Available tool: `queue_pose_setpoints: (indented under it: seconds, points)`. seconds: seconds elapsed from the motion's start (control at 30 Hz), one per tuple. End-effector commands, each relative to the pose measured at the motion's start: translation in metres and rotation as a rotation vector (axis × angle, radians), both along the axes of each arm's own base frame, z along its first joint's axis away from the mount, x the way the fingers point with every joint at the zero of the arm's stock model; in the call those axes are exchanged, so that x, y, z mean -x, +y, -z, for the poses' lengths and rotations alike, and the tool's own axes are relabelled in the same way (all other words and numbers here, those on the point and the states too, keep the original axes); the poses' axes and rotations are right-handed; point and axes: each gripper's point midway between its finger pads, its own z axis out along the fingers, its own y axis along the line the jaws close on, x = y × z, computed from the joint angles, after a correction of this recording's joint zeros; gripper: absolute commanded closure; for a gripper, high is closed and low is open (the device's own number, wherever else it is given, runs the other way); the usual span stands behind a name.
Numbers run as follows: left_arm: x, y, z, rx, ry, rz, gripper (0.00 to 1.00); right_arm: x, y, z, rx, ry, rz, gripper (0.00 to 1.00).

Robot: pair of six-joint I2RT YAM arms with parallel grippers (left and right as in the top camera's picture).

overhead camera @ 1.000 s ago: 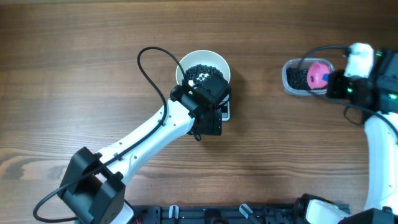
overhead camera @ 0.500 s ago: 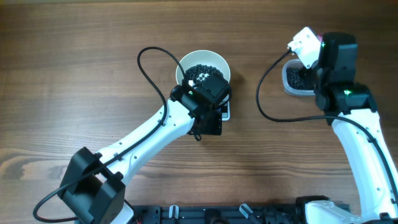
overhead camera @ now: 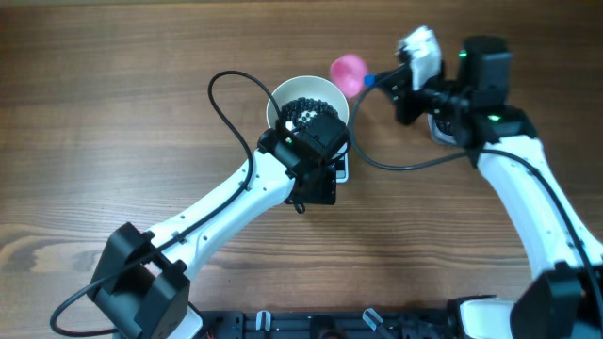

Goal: Scoop item into bowl and weigh 150g on scale
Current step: 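Carry the scoop left and dip it into the white bowl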

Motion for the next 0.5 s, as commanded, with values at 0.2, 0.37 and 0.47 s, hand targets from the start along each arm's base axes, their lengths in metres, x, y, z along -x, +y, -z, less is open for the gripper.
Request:
queue_pose_setpoints:
  seconds: [0.2,0.37,0.47]
  points:
    - [-0.002,0.005,0.004,-0.022,-0.004,-0.017,0.00,0.008,0.040,0.052,0.180,-0.121,-0.316,0.96]
    - [-0.002,0.005,0.004,-0.022,-0.004,-0.017,0.00,-0.005,0.041,0.067,0.251,-0.215,-0.366,0.96]
    - [-0.002,0.005,0.004,-0.022,-0.004,-0.017,0.00,-0.023,0.036,0.062,0.295,-0.282,-0.316,0.96]
